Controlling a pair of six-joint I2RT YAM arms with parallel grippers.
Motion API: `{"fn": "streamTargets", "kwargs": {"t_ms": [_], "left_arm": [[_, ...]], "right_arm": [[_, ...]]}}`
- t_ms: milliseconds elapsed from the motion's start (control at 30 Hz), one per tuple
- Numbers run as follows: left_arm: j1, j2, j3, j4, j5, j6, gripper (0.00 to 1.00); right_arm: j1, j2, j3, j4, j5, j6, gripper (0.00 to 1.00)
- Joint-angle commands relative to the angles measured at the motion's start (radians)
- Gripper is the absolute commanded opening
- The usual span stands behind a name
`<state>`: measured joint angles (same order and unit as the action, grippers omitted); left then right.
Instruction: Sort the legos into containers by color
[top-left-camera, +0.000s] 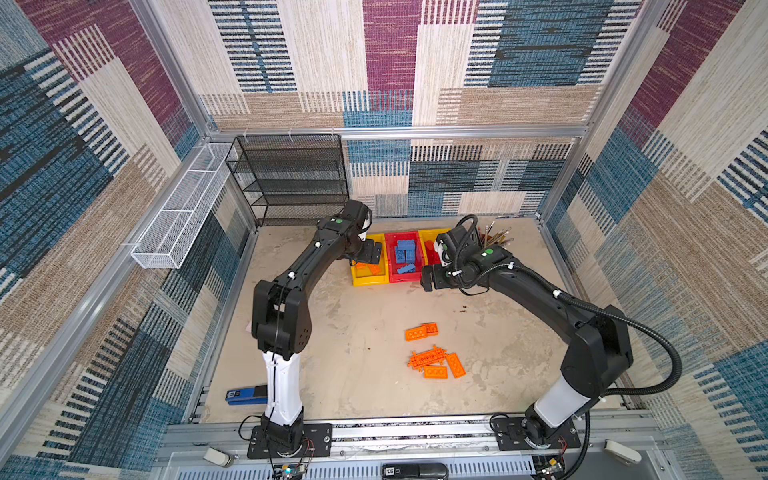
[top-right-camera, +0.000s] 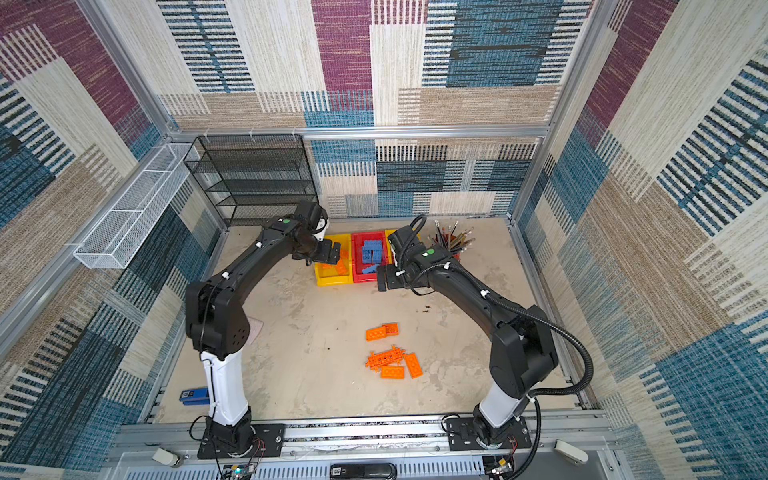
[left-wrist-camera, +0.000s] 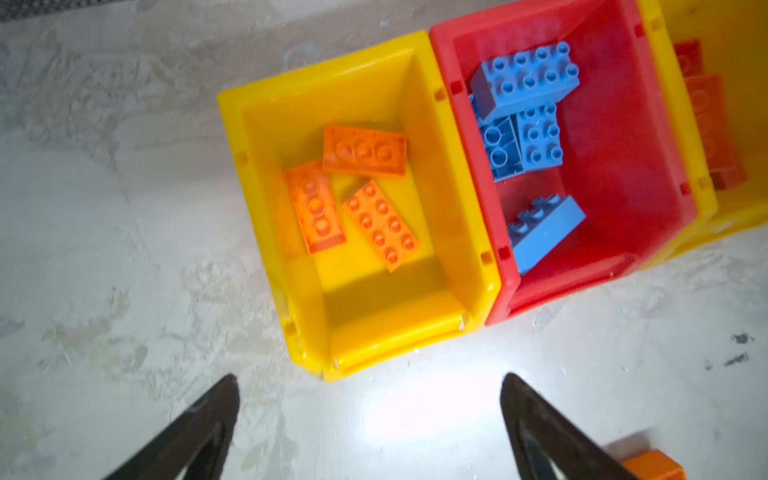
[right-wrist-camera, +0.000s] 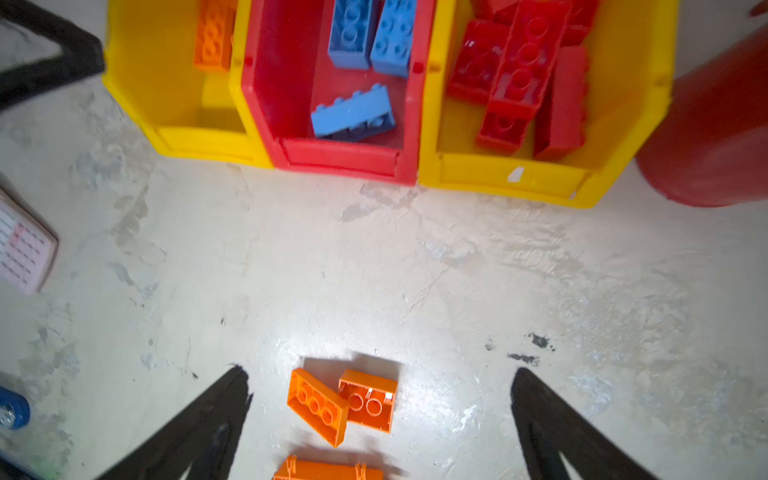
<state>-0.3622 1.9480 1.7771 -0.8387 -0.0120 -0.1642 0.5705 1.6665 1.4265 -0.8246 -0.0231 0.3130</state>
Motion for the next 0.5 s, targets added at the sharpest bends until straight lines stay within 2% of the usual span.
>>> {"fn": "streamTargets", "kwargs": {"t_ms": [0, 233, 467], "left_arm": [[-0.001, -0.135, -0.171, 0.111, 0.008, -0.06, 0.99], [0.0, -0.49, -0.576, 0.182, -0.043, -0.143, 0.99], [0.001, -0.755, -0.829, 0.189, -0.032, -0.208, 0.99]], "right_arm": [[0.053, 0.017, -0.013, -0.031, 0.023, 0.001, 0.99], [0.186, 0.063, -0.078, -0.007, 0.001, 0.127, 0.99], [0.271, 0.052, -0.169, 0.051, -0.043, 0.219, 1.0]]}}
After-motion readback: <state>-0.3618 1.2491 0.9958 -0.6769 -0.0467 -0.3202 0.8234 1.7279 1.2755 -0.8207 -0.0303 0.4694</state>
